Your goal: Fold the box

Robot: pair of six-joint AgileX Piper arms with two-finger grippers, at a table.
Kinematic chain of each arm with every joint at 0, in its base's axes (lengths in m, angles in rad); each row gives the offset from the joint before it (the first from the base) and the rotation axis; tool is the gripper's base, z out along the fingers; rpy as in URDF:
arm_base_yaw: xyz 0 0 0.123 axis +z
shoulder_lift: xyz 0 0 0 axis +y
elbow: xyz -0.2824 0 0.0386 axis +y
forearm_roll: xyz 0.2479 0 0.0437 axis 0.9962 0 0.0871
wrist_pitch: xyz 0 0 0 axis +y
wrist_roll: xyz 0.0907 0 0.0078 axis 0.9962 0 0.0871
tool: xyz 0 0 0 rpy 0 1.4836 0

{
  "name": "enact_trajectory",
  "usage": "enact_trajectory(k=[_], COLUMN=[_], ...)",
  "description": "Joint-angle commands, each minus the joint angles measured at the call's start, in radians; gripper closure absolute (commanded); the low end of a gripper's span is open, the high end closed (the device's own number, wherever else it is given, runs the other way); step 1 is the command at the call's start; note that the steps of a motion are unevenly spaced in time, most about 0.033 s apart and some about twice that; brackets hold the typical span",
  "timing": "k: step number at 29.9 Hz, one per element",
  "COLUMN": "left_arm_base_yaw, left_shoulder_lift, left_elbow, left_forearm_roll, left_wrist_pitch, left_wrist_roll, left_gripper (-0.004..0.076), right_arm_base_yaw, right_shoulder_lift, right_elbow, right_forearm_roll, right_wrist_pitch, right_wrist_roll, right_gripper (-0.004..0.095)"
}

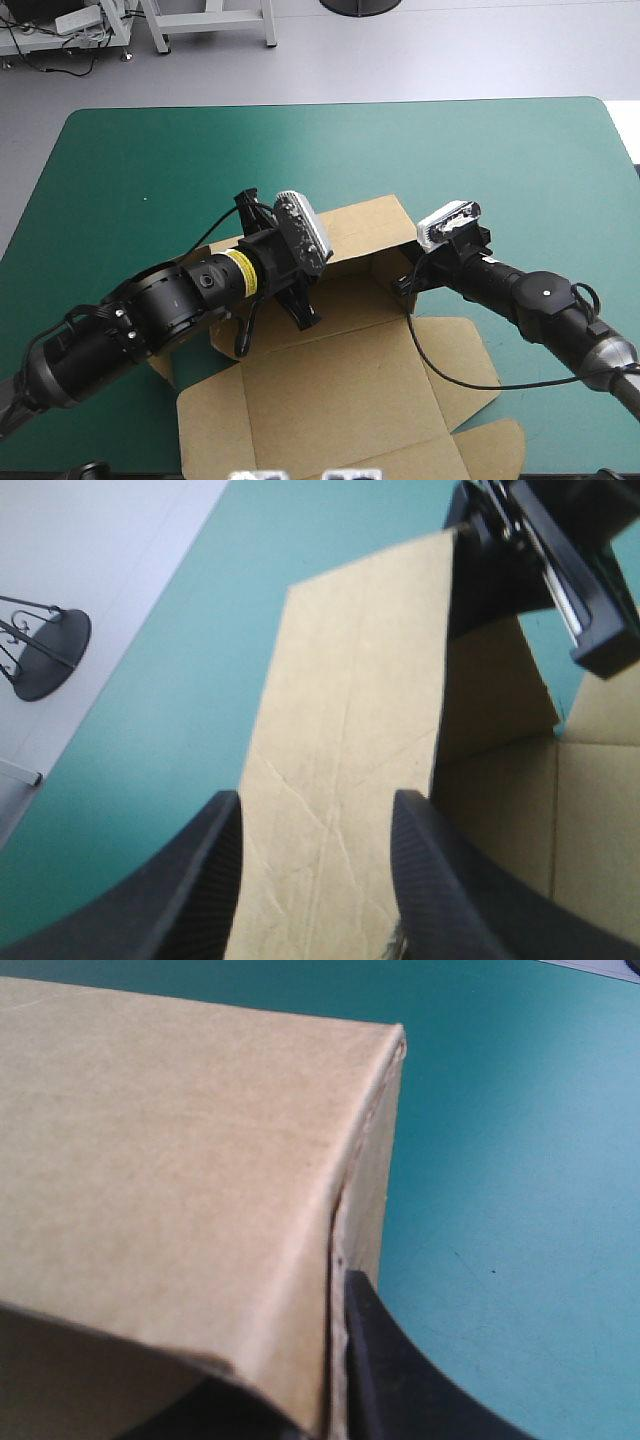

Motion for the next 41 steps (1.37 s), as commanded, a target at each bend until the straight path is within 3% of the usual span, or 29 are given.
enact_trajectory(k=[1,7,15,22,26,33,41], left_arm_base_yaw=[-0.001,0.095,0.353,0.601,0.734,0.947,1.034], left_shoulder_lift=[-0.032,-0.036,-0.090,-0.108,-0.107,-0.089,-0.084], left_elbow=[-0.073,-0.073,-0.073,-0.073,-0.071,-0.032,0.109], left_forearm_roll=[0.041,0.102,-0.015,-0.072,-0.207,-0.681,-0.748], left_wrist_pitch=[-0.017,-0.012,-0.074,-0.145,-0.140,-0.112,-0.218], left_wrist_roll=[-0.003,-0.041,-0.066,-0.050,0.030,0.391,0.452], left_gripper=[0.0383,0.0383,0.0383,0.0383,0.0383,0.0384,0.0386], right_arm_base_yaw=[0.002,-0.021,-0.157,-0.188,-0.188,-0.188,-0.188], right_shoulder_lift=[-0.023,-0.021,-0.020,-0.012,-0.012,-0.012,-0.012], right_elbow=[-0.046,-0.123,-0.179,-0.183,-0.184,-0.222,-0.228], right_forearm_roll=[0.037,-0.004,-0.231,-0.238,-0.236,-0.243,-0.504], right_wrist_pitch=[-0.023,-0.058,-0.006,0.034,0.029,0.082,0.095], right_wrist_roll=[0.008,0.036,0.271,0.274,0.274,0.278,0.517], right_gripper=[0.0932,0.0932,0.0932,0.0933,0.0932,0.0933,0.0933])
